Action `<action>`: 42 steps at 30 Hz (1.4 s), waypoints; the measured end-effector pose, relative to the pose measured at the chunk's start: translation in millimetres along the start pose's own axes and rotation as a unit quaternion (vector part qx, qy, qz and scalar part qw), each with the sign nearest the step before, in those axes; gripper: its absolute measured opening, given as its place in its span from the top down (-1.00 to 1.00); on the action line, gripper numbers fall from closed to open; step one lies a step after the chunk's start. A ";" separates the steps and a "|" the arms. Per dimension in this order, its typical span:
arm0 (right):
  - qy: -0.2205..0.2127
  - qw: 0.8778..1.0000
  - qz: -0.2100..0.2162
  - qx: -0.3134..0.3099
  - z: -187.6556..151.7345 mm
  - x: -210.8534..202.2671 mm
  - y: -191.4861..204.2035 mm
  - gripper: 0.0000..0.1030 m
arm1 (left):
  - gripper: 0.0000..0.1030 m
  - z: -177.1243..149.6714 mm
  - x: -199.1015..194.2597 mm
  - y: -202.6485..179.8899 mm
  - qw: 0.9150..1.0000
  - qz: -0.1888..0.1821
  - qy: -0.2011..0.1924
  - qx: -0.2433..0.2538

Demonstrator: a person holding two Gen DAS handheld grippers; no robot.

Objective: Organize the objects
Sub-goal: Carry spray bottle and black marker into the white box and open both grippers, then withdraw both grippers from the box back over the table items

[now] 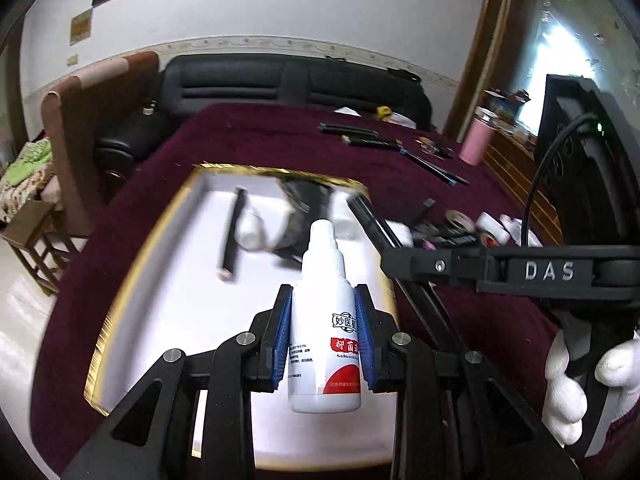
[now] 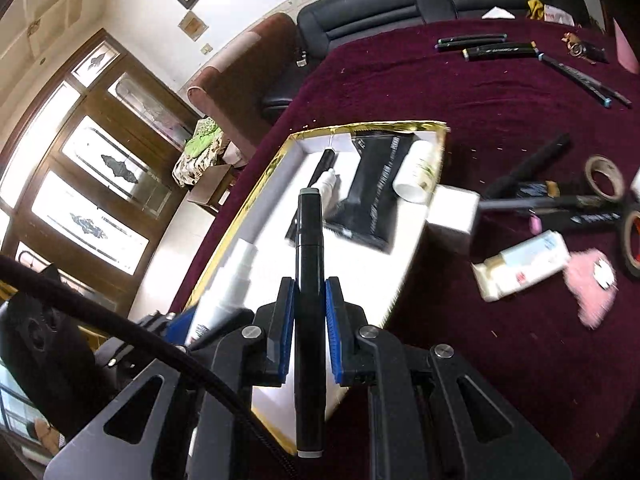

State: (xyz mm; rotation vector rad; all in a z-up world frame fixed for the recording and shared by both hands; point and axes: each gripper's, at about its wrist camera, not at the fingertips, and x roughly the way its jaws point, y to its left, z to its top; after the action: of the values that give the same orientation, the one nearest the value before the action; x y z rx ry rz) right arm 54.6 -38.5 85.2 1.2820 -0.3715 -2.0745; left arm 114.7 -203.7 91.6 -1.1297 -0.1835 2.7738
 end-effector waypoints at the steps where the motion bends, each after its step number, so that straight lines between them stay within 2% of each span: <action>1: 0.002 1.000 0.001 0.006 5.5 7.6 0.2 0.75 | 0.51 5.1 3.2 6.9 1.000 0.003 0.001 -0.003; 8: 0.015 0.999 -0.005 0.035 40.2 55.8 5.4 0.75 | 0.51 44.1 40.9 52.3 0.999 0.014 0.024 -0.033; 15: 0.023 0.998 -0.026 0.051 68.3 95.6 5.3 0.75 | 0.51 75.5 87.7 81.6 0.997 0.030 0.059 -0.038; 28: 0.027 0.994 -0.078 0.069 81.3 124.9 -18.1 0.75 | 0.51 73.5 144.3 121.0 0.991 0.004 0.104 -0.086; 37: 0.013 0.993 -0.108 0.054 89.3 132.7 -9.5 0.74 | 0.49 77.5 146.9 130.5 0.990 0.004 0.098 -0.098; 42: 0.004 0.991 -0.118 0.057 90.0 128.6 -12.0 0.71 | 0.37 77.6 145.6 132.3 0.989 -0.003 0.095 -0.109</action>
State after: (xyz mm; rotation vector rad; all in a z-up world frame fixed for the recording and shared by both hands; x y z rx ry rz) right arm -67.1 -124.0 33.6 1.4619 -0.3528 -2.2702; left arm -53.9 -312.8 25.3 -1.4327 -0.4772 2.6692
